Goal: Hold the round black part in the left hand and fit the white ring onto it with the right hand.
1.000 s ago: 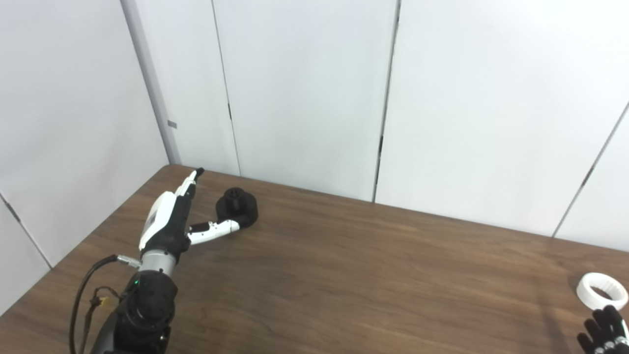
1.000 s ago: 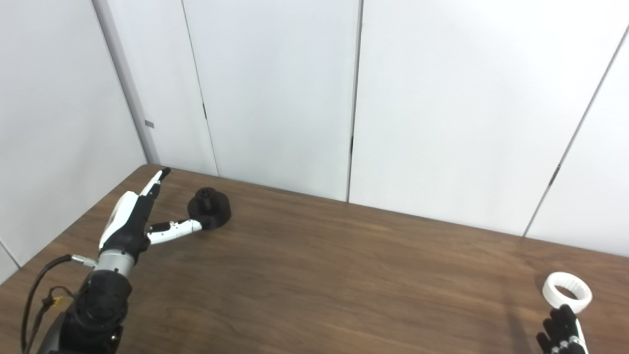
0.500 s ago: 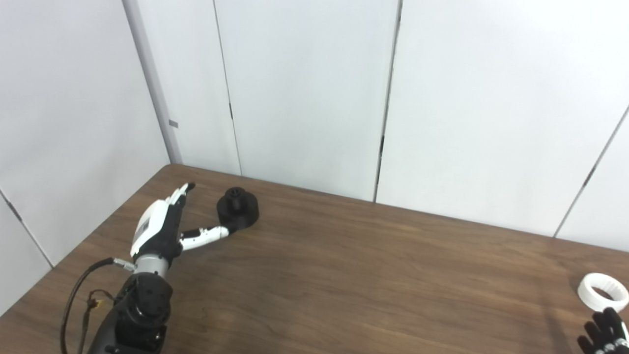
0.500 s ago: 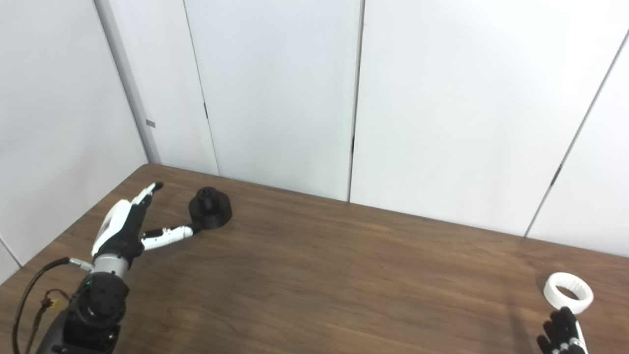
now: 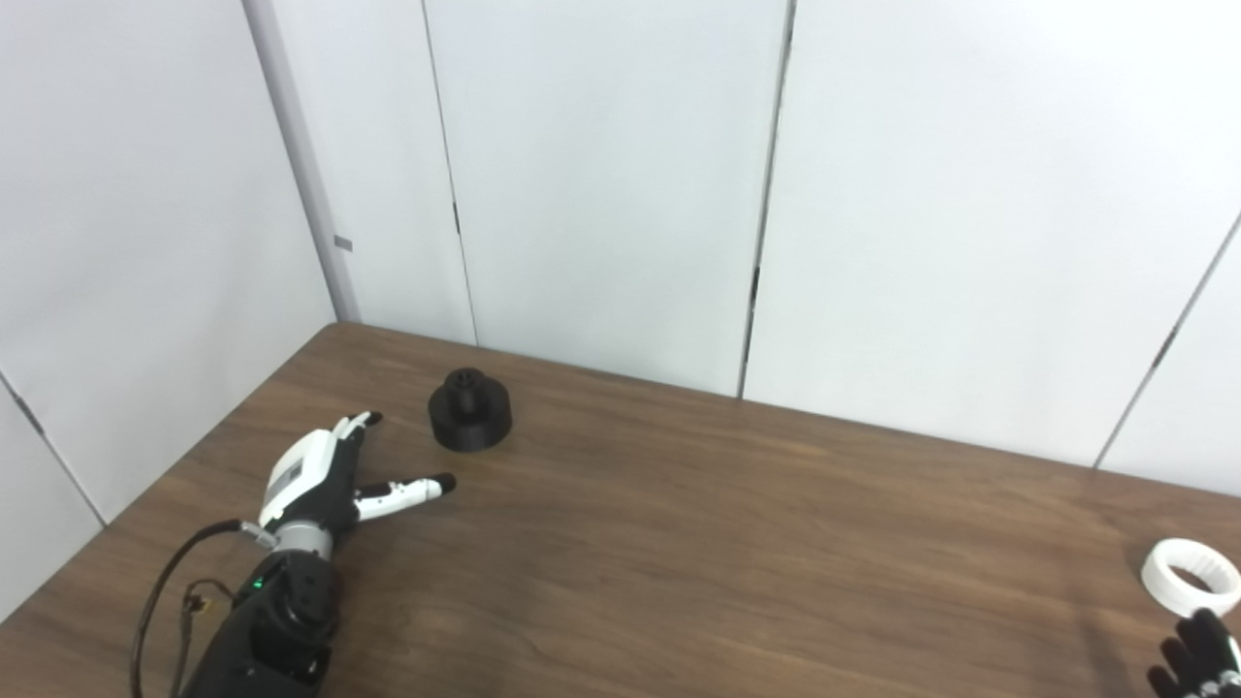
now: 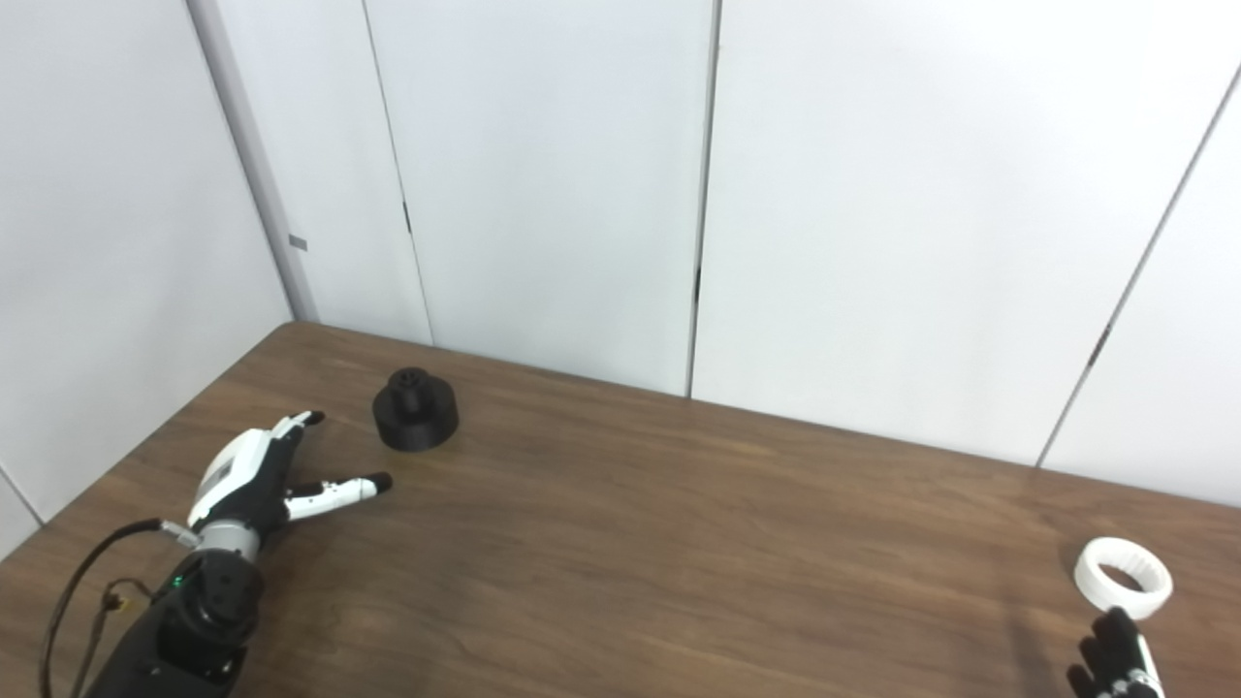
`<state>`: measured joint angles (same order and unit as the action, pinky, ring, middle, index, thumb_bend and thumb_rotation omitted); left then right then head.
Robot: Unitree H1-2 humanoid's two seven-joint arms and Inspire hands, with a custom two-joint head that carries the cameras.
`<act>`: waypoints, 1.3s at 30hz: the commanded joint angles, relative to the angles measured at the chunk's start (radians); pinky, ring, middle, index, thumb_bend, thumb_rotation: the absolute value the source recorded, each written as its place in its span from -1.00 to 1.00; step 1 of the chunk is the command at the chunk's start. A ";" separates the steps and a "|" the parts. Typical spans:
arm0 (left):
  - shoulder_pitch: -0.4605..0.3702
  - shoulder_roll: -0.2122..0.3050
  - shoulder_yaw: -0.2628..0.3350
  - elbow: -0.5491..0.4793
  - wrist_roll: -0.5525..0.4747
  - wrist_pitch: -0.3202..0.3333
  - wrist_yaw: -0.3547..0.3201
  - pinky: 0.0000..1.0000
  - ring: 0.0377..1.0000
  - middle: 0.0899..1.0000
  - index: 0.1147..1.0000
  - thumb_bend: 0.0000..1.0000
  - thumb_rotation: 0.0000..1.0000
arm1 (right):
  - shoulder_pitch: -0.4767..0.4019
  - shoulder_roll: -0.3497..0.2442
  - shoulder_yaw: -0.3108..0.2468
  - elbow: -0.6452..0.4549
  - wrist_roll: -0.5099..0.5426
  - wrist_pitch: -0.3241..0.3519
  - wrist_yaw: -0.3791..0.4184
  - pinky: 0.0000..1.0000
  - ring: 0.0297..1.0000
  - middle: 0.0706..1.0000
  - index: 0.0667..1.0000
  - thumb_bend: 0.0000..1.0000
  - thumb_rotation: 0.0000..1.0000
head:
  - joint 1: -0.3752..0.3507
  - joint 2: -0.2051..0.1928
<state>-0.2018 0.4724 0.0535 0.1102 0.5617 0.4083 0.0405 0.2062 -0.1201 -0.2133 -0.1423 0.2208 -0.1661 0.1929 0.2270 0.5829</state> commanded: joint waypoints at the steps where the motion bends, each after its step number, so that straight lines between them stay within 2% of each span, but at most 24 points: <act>1: -0.072 0.078 -0.023 0.004 0.088 -0.034 0.059 1.00 1.00 1.00 0.81 1.00 0.15 | 0.211 0.022 0.007 -0.033 -0.008 -0.044 -0.003 1.00 1.00 0.97 0.83 0.27 1.00 | 0.001 0.001; 7: -0.094 0.100 -0.072 0.041 0.142 0.002 0.042 1.00 1.00 1.00 0.87 1.00 0.25 | 0.213 0.025 0.003 -0.033 -0.004 -0.043 0.000 1.00 1.00 0.97 0.85 0.30 1.00 | 0.000 0.006; 12: -0.121 0.112 -0.094 0.096 0.157 -0.013 0.049 1.00 1.00 1.00 0.98 1.00 0.30 | 0.217 0.031 0.002 -0.036 -0.020 -0.056 -0.006 1.00 1.00 0.95 0.85 0.29 1.00 | 0.000 0.007; 15: -0.136 0.117 -0.099 0.115 0.153 -0.019 0.049 1.00 1.00 1.00 1.00 1.00 0.27 | 0.217 0.033 0.001 -0.031 -0.020 -0.059 -0.007 1.00 1.00 0.94 0.84 0.29 1.00 | 0.000 0.008; 24: -0.185 0.124 -0.120 0.186 0.153 -0.024 0.058 1.00 1.00 1.00 0.94 1.00 0.21 | 0.222 0.041 0.006 -0.044 -0.024 -0.052 -0.012 1.00 1.00 0.94 0.84 0.28 1.00 | -0.008 0.011; 39: -0.291 0.118 -0.179 0.326 0.153 -0.012 0.045 1.00 1.00 1.00 0.90 1.00 0.30 | 0.229 0.044 0.009 -0.048 -0.046 -0.053 -0.018 1.00 1.00 0.93 0.85 0.37 1.00 | -0.022 0.011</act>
<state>-0.3871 0.5345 -0.1182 0.4370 0.6754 0.4112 0.0468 0.2092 -0.1189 -0.2229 -0.1428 0.1729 -0.1673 0.1796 0.2056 0.5937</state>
